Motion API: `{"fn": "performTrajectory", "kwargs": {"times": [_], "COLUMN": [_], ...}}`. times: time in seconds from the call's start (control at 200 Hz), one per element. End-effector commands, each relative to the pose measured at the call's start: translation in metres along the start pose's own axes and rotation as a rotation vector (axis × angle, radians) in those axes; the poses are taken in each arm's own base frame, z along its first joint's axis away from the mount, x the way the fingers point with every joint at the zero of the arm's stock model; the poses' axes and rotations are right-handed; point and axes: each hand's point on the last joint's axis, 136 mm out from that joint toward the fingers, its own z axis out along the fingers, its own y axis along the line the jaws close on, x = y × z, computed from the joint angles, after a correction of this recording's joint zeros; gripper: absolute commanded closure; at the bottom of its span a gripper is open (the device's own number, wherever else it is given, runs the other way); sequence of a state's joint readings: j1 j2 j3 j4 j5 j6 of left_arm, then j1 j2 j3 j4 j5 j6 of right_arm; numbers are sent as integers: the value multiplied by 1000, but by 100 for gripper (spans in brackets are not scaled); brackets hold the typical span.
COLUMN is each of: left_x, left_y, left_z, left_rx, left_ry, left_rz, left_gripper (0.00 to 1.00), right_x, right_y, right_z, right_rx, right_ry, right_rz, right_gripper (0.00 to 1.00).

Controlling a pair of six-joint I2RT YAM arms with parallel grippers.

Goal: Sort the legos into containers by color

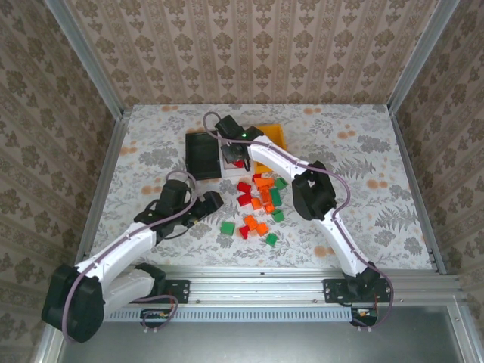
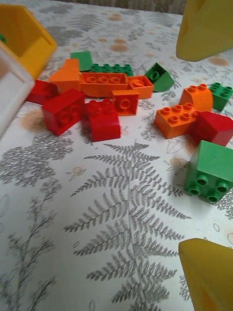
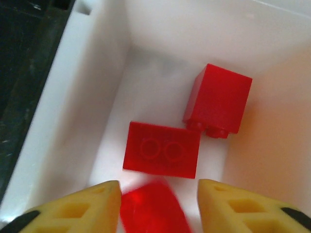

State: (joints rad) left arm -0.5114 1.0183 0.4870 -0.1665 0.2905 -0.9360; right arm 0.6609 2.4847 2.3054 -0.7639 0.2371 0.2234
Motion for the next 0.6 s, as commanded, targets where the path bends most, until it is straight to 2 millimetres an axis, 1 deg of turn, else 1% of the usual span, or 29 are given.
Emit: {"fn": "performTrajectory", "kwargs": {"times": [0.0,0.065,0.14,0.16,0.205,0.23,0.25,0.32,0.345,0.38,0.41,0.44,0.455,0.485,0.515,0.595], "left_x": [3,6,6,6,6,7,7,11,13,15,16,18,19,20,22,27], "left_y": [3,2,-4,-6,-13,-16,-21,-34,-38,-43,-47,-49,-51,-54,-58,-70], "left_z": [-3,-4,-6,-6,-6,-6,-6,-2,0,4,7,11,13,18,24,38], "left_rx": [-49,-57,-65,-68,-71,-74,-73,-74,-80,-89,-97,-105,-106,-107,-104,-100], "left_ry": [12,11,0,-1,-1,2,5,23,31,38,45,52,55,62,71,98], "left_rz": [58,78,120,134,168,189,205,272,295,321,340,354,360,369,377,413], "left_gripper": [5,6,7,8,8,9,10,12,13,14,16,17,18,20,21,23], "right_x": [-29,-37,-45,-44,-46,-43,-43,-29,-18,-8,7,26,28,43,57,93], "right_y": [-4,-3,-2,-2,-3,-4,-4,-11,-14,-17,-21,-25,-25,-28,-33,-52], "right_z": [-41,-59,-87,-91,-109,-113,-122,-134,-133,-136,-135,-131,-131,-127,-128,-123], "right_rx": [-4,-22,-52,-58,-77,-83,-91,-94,-90,-89,-80,-71,-74,-66,-56,8], "right_ry": [-75,-112,-166,-172,-203,-208,-223,-229,-214,-208,-185,-148,-159,-136,-122,-81], "right_rz": [-4,6,28,34,54,62,71,98,105,114,120,123,129,131,136,147], "right_gripper": [50,49,48,48,48,48,48,50,51,53,56,58,58,59,59,59]}}
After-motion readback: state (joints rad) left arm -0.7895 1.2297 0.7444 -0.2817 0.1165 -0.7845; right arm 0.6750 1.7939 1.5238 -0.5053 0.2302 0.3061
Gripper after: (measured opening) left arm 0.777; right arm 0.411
